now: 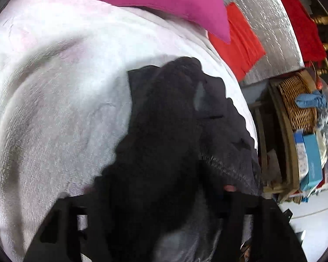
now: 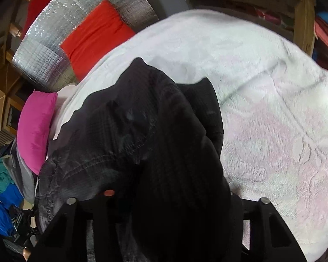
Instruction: Fold large clothes
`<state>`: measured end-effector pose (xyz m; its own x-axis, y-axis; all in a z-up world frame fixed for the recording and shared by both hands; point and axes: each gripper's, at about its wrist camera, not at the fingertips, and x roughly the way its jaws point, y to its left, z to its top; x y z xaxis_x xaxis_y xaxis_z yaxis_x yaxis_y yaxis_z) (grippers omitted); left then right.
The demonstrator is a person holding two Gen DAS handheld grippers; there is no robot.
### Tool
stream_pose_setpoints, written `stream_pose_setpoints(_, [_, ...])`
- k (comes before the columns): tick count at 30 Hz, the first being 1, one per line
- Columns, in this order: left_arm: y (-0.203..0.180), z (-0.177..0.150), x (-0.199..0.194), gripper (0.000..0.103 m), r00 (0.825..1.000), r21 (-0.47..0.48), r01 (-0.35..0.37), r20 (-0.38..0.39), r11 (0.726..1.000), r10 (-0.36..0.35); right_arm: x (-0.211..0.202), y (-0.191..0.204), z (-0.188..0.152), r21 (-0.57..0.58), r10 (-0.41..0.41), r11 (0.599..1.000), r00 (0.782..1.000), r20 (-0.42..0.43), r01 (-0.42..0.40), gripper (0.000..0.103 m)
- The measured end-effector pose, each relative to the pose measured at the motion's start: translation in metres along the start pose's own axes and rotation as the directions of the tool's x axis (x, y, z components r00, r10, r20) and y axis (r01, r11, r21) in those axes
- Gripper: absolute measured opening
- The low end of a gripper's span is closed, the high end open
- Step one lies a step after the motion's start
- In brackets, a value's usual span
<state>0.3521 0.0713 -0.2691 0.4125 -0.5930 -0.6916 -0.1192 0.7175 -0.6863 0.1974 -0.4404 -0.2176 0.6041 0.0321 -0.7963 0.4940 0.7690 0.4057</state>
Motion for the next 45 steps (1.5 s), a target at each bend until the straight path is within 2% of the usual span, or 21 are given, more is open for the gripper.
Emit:
stream_pose_setpoints(3, [0.001, 0.002, 0.004, 0.056, 1.0, -0.02, 0.008, -0.002, 1.0, -0.008, 0.003, 0.002, 0.002, -0.003, -0.009, 1.0, 1.0, -0.002, 0.009, 0.054])
stream_pose_setpoints(4, [0.005, 0.002, 0.002, 0.063, 1.0, -0.029, 0.009, -0.005, 1.0, -0.009, 0.004, 0.002, 0.002, 0.001, -0.006, 1.0, 1.0, -0.003, 0.006, 0.054])
stream_pose_setpoints(6, [0.011, 0.004, 0.003, 0.072, 0.998, -0.067, 0.054, -0.009, 0.996, -0.055, 0.008, -0.004, 0.005, 0.042, 0.02, 0.999, 1.0, -0.024, -0.019, 0.062])
stream_pose_setpoints(7, [0.018, 0.004, -0.003, 0.075, 0.997, -0.076, 0.071, -0.01, 0.995, -0.072, 0.011, -0.005, 0.006, 0.054, 0.033, 0.998, 0.999, -0.036, -0.031, 0.067])
stream_pose_setpoints(9, [0.017, 0.005, -0.003, 0.076, 0.997, -0.075, 0.079, -0.015, 0.994, -0.081, 0.013, -0.004, 0.007, 0.042, 0.039, 0.998, 0.998, -0.044, -0.037, 0.067])
stream_pose_setpoints(11, [0.016, 0.005, -0.004, 0.072, 0.997, -0.065, 0.077, -0.008, 0.995, -0.078, 0.014, -0.004, 0.007, 0.043, 0.053, 0.998, 0.997, -0.05, -0.051, 0.063])
stream_pose_setpoints(12, [0.016, 0.005, -0.005, 0.058, 0.998, -0.066, 0.067, 0.007, 0.996, -0.067, 0.013, -0.003, 0.008, 0.037, 0.056, 0.998, 0.997, -0.048, -0.055, 0.06])
stream_pose_setpoints(13, [0.017, 0.006, -0.007, 0.048, 0.998, -0.063, 0.064, 0.013, 0.996, -0.063, 0.012, -0.001, 0.009, 0.023, 0.054, 0.998, 0.998, -0.041, -0.053, 0.053])
stream_pose_setpoints(16, [0.013, 0.005, -0.011, 0.035, 0.996, -0.055, 0.083, 0.031, 0.995, -0.081, 0.008, 0.01, 0.012, -0.029, 0.028, 0.999, 0.999, -0.016, -0.028, 0.041])
stream_pose_setpoints(19, [0.003, 0.004, -0.019, 0.031, 0.996, -0.019, 0.073, 0.062, 0.997, -0.071, 0.007, 0.019, 0.019, -0.058, 0.025, 0.998, 0.999, 0.034, -0.023, 0.033])
stream_pose_setpoints(23, [-0.004, -0.007, -0.03, 0.029, 0.991, 0.008, 0.073, 0.109, 0.997, -0.074, 0.004, 0.028, 0.035, -0.076, 0.079, 0.995, 0.989, 0.124, -0.07, 0.031])
stream_pose_setpoints(25, [-0.006, -0.01, -0.031, 0.03, 0.99, 0.028, 0.051, 0.127, 0.998, -0.055, 0.015, 0.027, 0.04, -0.073, 0.07, 0.995, 0.991, 0.117, -0.061, 0.031])
stream_pose_setpoints(26, [-0.004, -0.01, -0.029, 0.031, 0.991, 0.027, 0.039, 0.123, 0.999, -0.042, 0.026, 0.024, 0.043, -0.068, 0.056, 0.996, 0.994, 0.096, -0.05, 0.032])
stream_pose_setpoints(27, [-0.003, -0.011, -0.025, 0.039, 0.994, 0.018, 0.023, 0.11, 1.0, -0.025, 0.038, 0.019, 0.044, -0.055, 0.047, 0.998, 0.997, 0.065, -0.044, 0.032])
stream_pose_setpoints(29, [0.004, -0.009, -0.017, 0.054, 0.997, -0.018, -0.026, 0.075, 0.999, 0.028, 0.046, 0.009, 0.047, -0.014, 0.07, 0.997, 0.997, 0.03, -0.069, 0.043])
stream_pose_setpoints(30, [0.008, -0.009, -0.015, 0.061, 0.997, -0.037, -0.036, 0.062, 0.999, 0.038, 0.045, 0.007, 0.049, 0.005, 0.077, 0.997, 0.997, 0.021, -0.077, 0.044])
stream_pose_setpoints(32, [0.012, -0.007, -0.017, 0.061, 0.999, -0.067, -0.012, 0.045, 0.998, 0.015, 0.041, 0.002, 0.049, 0.043, 0.086, 0.995, 0.996, 0.008, -0.086, 0.063])
stream_pose_setpoints(34, [0.011, -0.008, -0.024, 0.064, 0.998, -0.056, -0.022, 0.049, 0.998, 0.025, 0.034, -0.004, 0.047, 0.063, 0.096, 0.993, 0.995, 0.01, -0.096, 0.07])
stream_pose_setpoints(36, [0.009, -0.01, -0.03, 0.068, 0.998, -0.041, -0.044, 0.051, 0.998, 0.046, 0.03, -0.015, 0.047, 0.092, 0.106, 0.99, 0.994, -0.007, -0.105, 0.07])
stream_pose_setpoints(40, [0.01, -0.022, -0.043, 0.071, 0.999, -0.059, 0.01, 0.033, 0.998, -0.008, 0.021, -0.031, 0.041, 0.162, 0.173, 0.973, 0.984, -0.03, -0.166, 0.07])
stream_pose_setpoints(45, [0.007, -0.036, -0.049, 0.072, 1.0, -0.003, -0.013, 0.026, 1.0, 0.013, 0.015, -0.046, 0.024, 0.16, 0.199, 0.97, 0.977, -0.082, -0.185, 0.073])
